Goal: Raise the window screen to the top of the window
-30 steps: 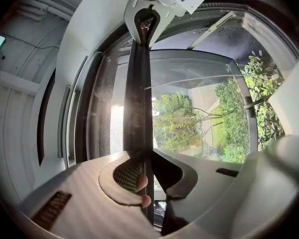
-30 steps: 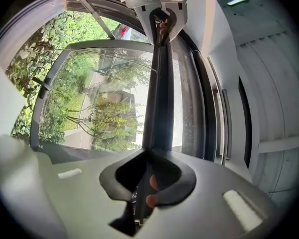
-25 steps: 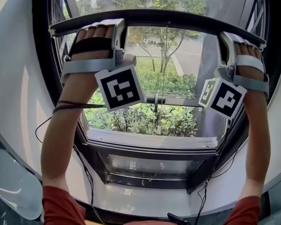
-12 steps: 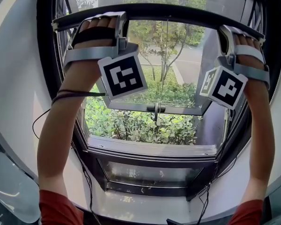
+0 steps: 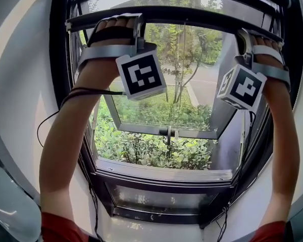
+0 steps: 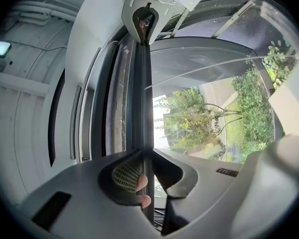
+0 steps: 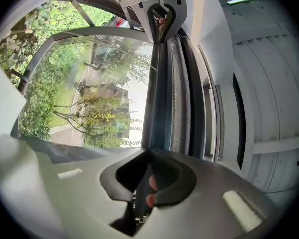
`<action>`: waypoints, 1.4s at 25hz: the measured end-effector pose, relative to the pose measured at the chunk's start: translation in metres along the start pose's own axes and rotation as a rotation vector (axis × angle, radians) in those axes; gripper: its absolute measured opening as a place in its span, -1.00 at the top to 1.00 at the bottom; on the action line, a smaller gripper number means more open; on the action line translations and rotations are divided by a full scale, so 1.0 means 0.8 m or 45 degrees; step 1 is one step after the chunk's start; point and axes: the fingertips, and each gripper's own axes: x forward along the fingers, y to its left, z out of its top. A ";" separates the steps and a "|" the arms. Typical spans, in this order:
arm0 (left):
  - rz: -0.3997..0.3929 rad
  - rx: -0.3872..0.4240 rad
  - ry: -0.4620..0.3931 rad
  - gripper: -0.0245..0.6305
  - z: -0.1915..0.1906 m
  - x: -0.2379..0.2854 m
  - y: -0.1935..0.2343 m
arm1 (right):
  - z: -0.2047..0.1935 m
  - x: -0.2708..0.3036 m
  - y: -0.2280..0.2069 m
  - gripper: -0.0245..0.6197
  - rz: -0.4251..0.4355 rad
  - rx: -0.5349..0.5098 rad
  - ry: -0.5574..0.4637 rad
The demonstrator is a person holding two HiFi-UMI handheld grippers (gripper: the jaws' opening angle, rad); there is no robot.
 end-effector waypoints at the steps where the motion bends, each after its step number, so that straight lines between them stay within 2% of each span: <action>1: 0.005 -0.001 0.003 0.73 0.000 0.004 0.004 | 0.000 0.004 -0.004 0.80 0.000 -0.002 0.004; 6: 0.069 -0.005 0.008 0.73 0.005 0.020 0.029 | -0.001 0.021 -0.027 0.80 0.000 -0.014 0.019; 16: 0.121 0.017 0.005 0.74 0.007 0.049 0.066 | -0.003 0.055 -0.058 0.80 -0.011 -0.046 0.020; 18: 0.133 0.026 0.006 0.81 0.008 0.055 0.074 | -0.004 0.061 -0.064 0.80 -0.013 -0.052 0.016; 24: 0.200 0.085 0.073 0.81 0.002 0.070 0.097 | -0.004 0.074 -0.076 0.80 -0.018 -0.042 0.029; 28: 0.217 0.074 0.061 0.81 0.003 0.075 0.104 | -0.003 0.080 -0.084 0.80 -0.033 -0.048 0.026; 31: 0.193 0.041 0.041 0.81 0.007 0.078 0.103 | -0.002 0.084 -0.088 0.79 -0.056 -0.090 0.012; 35: 0.236 0.049 0.085 0.81 -0.001 0.085 0.113 | -0.001 0.090 -0.095 0.78 -0.064 -0.124 0.011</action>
